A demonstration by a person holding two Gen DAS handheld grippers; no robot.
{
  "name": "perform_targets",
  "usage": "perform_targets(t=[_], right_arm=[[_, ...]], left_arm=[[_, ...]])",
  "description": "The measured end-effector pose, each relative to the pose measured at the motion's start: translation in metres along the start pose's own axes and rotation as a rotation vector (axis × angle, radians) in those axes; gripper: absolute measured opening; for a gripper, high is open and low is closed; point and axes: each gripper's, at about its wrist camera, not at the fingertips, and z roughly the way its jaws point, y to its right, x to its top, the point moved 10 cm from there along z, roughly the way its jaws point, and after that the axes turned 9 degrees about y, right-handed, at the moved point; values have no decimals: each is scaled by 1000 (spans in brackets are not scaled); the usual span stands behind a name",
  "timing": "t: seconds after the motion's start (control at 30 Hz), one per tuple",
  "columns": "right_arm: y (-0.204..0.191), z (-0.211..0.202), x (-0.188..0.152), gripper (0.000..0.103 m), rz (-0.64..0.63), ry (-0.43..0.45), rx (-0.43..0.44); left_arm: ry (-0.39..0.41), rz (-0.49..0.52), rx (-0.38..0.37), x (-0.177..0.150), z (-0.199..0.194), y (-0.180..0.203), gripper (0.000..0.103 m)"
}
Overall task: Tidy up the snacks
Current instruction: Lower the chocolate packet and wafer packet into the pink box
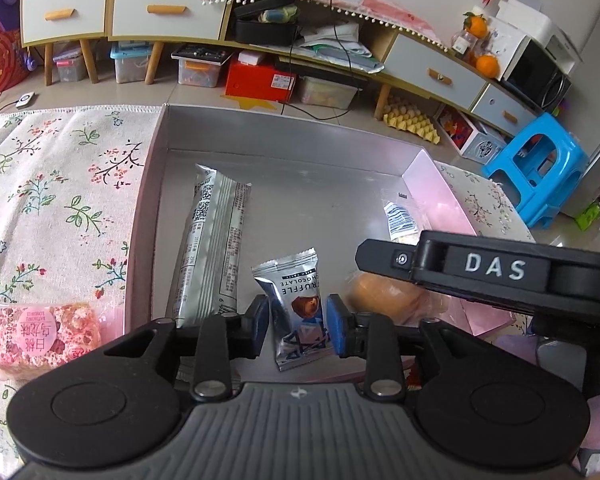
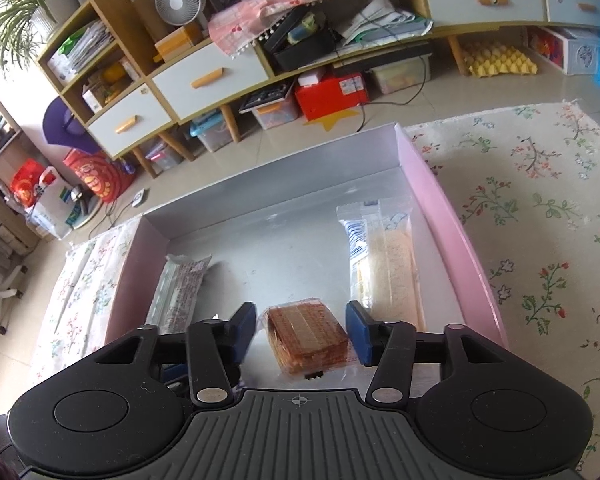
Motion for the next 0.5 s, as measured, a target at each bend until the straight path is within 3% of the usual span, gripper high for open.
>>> perform_targets(t=[0.27, 0.33, 0.4, 0.5], right_arm=[[-3, -16, 10, 68, -9, 16, 19], [-3, -22, 13, 69, -20, 21, 19], [-2, -29, 16, 73, -23, 24, 19], [-1, -44, 22, 80, -28, 41, 29]], left_arm=[[27, 37, 3, 6, -12, 4, 52], [38, 42, -1, 8, -18, 5, 58], [55, 38, 3, 10, -25, 4, 72], [75, 42, 6, 10, -38, 5, 80]])
